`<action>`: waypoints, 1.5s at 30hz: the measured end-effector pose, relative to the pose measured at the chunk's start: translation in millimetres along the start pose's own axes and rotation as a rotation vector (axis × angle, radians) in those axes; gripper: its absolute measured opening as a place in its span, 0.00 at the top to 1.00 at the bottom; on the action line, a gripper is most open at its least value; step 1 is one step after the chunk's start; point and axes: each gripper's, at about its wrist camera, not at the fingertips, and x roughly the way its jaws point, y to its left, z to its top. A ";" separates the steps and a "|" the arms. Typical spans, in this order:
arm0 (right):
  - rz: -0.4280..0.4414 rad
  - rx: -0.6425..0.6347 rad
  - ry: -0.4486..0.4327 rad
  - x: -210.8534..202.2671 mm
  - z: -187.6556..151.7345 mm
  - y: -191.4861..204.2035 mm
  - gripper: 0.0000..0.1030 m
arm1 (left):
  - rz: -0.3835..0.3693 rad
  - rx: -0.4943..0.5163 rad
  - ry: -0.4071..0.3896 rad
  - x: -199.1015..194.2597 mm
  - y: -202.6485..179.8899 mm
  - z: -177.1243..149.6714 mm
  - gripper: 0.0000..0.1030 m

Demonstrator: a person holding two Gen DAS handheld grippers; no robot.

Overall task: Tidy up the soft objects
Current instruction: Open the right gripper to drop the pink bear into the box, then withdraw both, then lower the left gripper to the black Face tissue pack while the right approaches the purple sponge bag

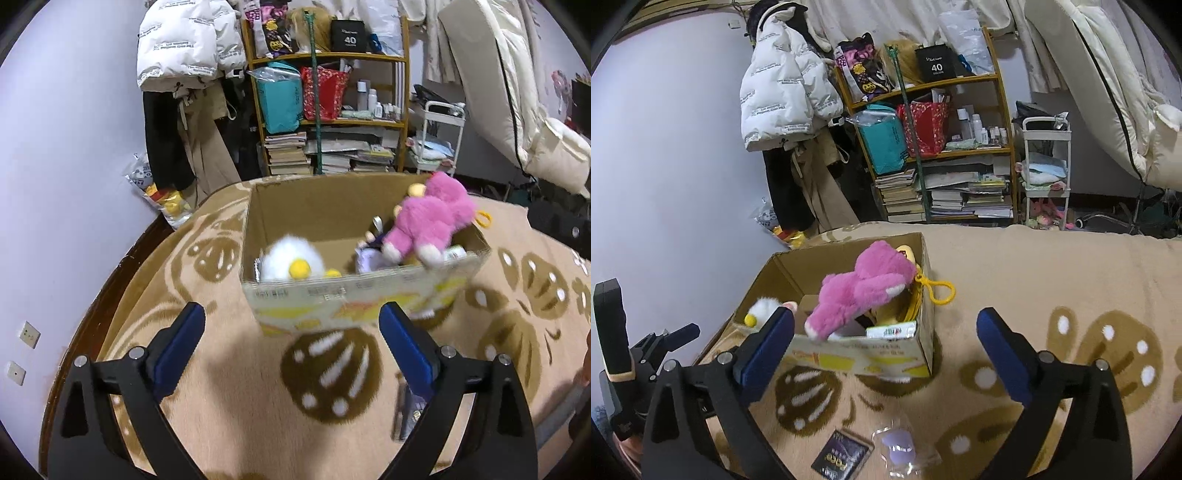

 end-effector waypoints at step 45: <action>-0.094 0.182 0.151 0.0 -57.7 -33.2 0.00 | -0.209 0.235 0.260 31.1 -71.4 -55.1 0.08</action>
